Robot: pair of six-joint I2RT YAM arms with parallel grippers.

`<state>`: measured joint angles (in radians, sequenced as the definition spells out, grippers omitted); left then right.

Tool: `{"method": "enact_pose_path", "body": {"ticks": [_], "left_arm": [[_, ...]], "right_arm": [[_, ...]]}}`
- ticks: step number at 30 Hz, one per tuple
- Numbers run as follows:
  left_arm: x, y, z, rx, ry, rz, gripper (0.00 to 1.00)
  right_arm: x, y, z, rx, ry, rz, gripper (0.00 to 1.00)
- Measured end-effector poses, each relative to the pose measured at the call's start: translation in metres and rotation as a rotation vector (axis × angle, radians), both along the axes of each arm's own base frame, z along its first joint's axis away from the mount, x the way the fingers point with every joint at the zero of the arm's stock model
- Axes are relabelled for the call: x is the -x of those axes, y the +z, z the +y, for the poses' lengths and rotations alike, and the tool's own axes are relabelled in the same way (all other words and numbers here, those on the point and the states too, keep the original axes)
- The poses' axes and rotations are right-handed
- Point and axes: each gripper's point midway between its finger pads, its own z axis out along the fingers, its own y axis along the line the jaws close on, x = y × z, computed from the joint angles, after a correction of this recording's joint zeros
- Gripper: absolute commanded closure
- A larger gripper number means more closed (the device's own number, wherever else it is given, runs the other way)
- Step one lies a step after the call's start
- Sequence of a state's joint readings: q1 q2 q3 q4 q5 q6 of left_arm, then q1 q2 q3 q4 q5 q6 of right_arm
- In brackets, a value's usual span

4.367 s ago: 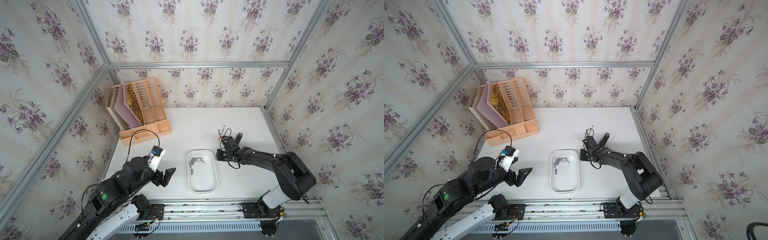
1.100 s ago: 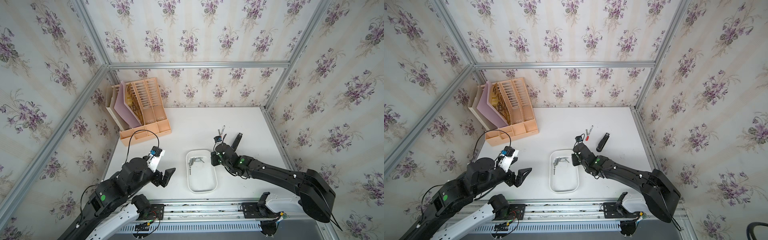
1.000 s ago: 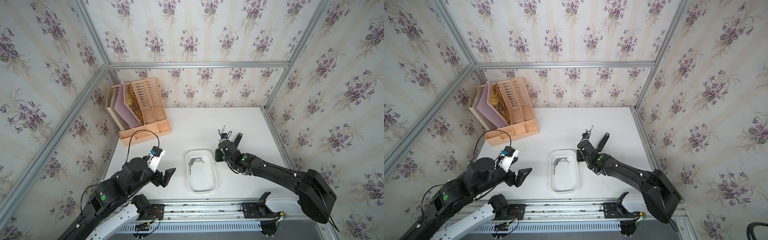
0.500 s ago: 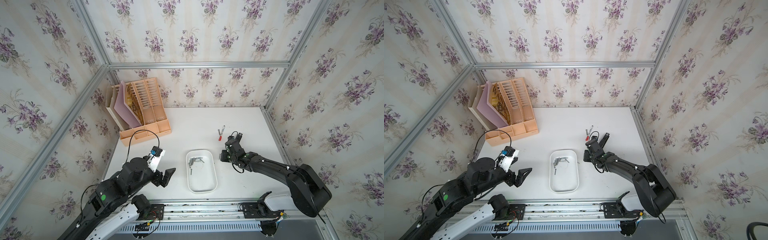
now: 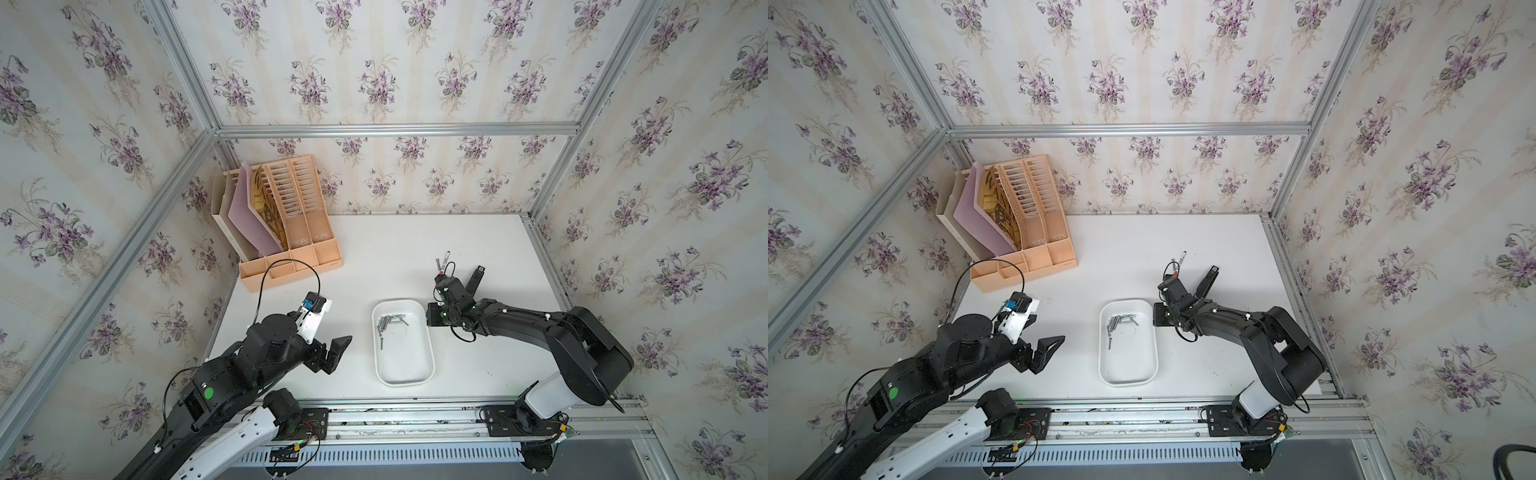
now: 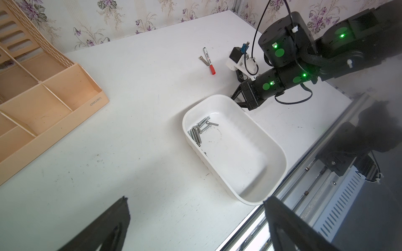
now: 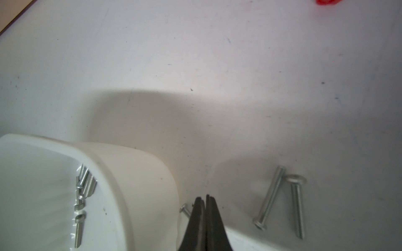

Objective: Take out the screws from the storage box
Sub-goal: Place the screw at the center of the board.

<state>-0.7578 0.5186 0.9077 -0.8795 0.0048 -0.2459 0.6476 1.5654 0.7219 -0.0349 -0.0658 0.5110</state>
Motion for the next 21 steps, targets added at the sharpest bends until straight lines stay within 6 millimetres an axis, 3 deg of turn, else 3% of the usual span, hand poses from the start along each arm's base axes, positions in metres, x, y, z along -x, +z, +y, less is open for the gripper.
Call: {"method": "enact_pose_path", "body": {"ticks": [2, 11, 14, 16, 19, 21], "left_arm": [[0.000, 0.000, 0.000, 0.000, -0.001, 0.000, 0.01], [0.000, -0.001, -0.001, -0.002, -0.007, 0.005, 0.01], [0.001, 0.000, -0.001, 0.002, -0.008, 0.000, 0.01], [0.002, 0.000, -0.001, 0.005, -0.011, -0.002, 0.01], [0.002, -0.001, -0.001, 0.003, -0.012, -0.001, 0.01], [0.001, -0.002, -0.001, -0.002, -0.012, 0.002, 0.01]], "right_arm": [[-0.001, 0.000, -0.001, 0.006, -0.001, -0.006, 0.81], [-0.001, -0.001, -0.002, 0.031, -0.001, -0.008, 0.79], [-0.004, 0.008, -0.004, 0.029, -0.011, -0.035, 0.79], [-0.012, 0.029, -0.004, 0.022, -0.029, -0.081, 0.76], [-0.033, 0.084, 0.009, -0.015, -0.054, -0.204, 0.69], [-0.040, 0.118, 0.026, -0.054, -0.045, -0.280, 0.72]]}}
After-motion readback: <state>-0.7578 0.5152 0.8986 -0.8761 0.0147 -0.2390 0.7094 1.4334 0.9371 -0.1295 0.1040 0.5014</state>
